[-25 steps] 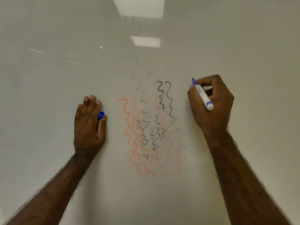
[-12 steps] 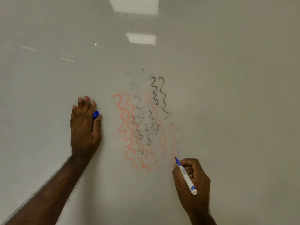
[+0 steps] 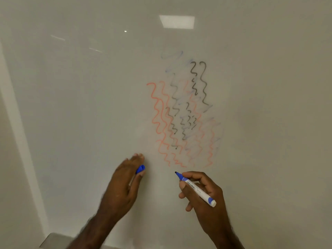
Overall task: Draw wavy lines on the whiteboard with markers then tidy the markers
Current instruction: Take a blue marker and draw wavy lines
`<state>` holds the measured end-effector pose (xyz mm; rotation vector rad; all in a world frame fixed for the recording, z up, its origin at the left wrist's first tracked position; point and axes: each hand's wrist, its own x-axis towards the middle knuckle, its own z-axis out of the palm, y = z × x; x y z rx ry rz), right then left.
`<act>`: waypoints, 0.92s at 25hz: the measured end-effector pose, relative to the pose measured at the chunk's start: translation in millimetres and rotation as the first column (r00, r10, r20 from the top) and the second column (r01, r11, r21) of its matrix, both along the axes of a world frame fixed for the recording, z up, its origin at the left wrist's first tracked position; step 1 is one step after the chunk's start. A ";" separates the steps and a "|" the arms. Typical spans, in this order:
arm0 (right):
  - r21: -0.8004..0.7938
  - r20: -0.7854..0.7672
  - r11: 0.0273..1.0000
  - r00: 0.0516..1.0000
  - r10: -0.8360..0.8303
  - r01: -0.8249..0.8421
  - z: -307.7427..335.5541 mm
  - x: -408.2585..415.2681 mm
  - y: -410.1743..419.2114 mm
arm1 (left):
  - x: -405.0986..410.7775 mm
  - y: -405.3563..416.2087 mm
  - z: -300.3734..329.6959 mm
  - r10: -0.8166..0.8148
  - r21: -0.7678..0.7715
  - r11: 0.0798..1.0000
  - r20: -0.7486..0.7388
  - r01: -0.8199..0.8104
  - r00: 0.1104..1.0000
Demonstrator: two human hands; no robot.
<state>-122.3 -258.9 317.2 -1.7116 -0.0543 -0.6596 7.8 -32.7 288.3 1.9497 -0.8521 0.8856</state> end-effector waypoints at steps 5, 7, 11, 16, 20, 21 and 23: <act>0.011 -0.134 0.990 0.981 0.140 -0.140 -15.5 4.5 22.6 | -32.1 14.7 -46.9 -0.035 0.124 0.991 -0.151 0.054 0.988; -0.007 -0.196 0.982 0.963 0.183 -0.188 -24.5 8.7 30.3 | -42.7 21.9 -57.7 -0.032 0.210 0.975 -0.216 0.078 0.976; -0.077 -0.296 0.958 0.924 0.242 -0.276 -39.4 15.2 39.9 | -63.1 37.0 -70.1 0.004 0.325 0.941 -0.284 0.093 0.959; -0.115 -0.429 0.918 0.852 0.299 -0.380 -51.0 23.2 54.8 | -78.9 50.8 -79.6 -0.003 0.348 0.931 -0.307 0.115 0.952; -0.001 -0.501 0.920 0.796 0.339 -0.392 -58.5 30.4 72.5 | -88.9 60.5 -80.9 0.001 0.338 0.932 -0.368 0.133 0.930; 0.041 -0.507 0.920 0.785 0.356 -0.390 -60.3 30.8 77.6 | -90.1 63.2 -81.7 0.003 0.330 0.934 -0.388 0.136 0.922; 0.104 -0.519 0.916 0.765 0.383 -0.388 -65.2 30.7 89.7 | -91.1 70.5 -86.4 0.018 0.337 0.933 -0.403 0.130 0.915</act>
